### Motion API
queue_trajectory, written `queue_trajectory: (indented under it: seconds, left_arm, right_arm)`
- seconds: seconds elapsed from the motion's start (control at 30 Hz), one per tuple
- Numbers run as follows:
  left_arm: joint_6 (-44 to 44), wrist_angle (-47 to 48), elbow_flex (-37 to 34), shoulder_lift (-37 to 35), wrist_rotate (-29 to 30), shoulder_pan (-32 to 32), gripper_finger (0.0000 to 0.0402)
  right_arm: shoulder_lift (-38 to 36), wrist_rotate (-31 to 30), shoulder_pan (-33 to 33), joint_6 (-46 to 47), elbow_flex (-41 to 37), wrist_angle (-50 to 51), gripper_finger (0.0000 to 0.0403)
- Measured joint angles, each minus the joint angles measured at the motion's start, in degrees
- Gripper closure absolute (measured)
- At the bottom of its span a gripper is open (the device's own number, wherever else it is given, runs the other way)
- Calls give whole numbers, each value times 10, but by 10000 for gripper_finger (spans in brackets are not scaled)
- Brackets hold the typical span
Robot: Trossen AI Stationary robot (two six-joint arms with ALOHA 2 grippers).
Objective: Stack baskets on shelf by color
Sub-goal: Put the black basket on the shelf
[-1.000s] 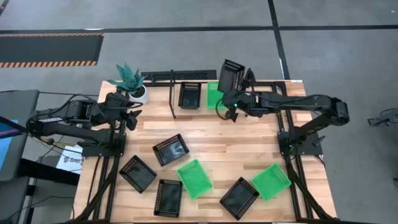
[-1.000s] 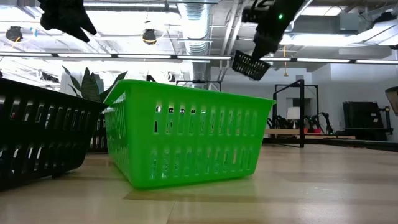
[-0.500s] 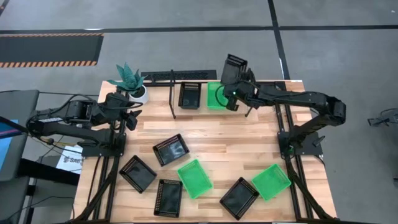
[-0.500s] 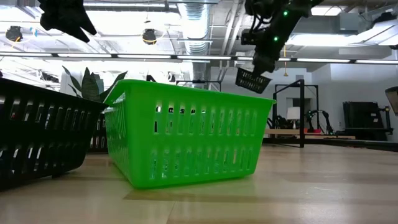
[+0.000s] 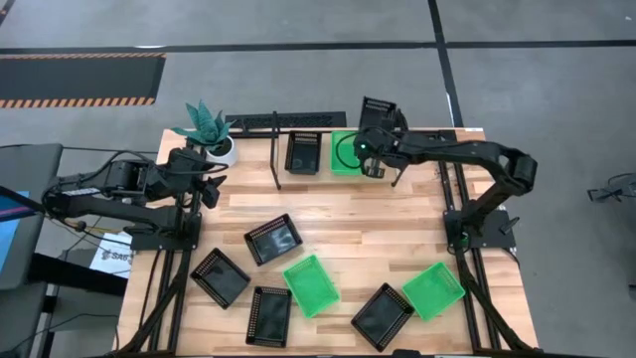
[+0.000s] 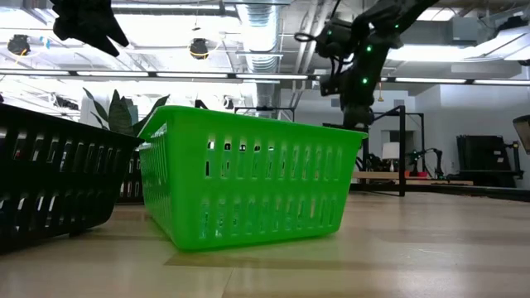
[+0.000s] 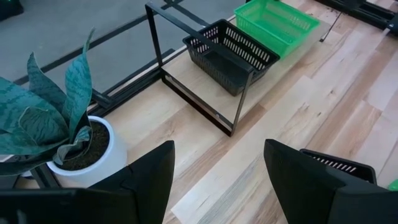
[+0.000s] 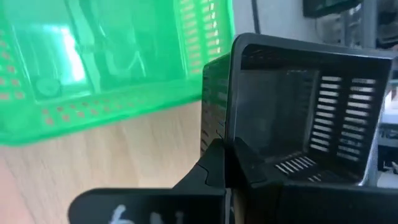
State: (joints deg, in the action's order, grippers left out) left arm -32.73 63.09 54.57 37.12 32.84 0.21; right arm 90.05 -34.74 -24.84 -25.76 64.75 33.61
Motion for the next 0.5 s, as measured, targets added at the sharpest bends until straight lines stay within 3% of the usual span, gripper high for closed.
queue_trajectory:
  seconds: [0.5]
  left_arm:
    - [0,2,0,0,9,0,166]
  right_arm:
    - [-18,-29,-3,21,1,95,393]
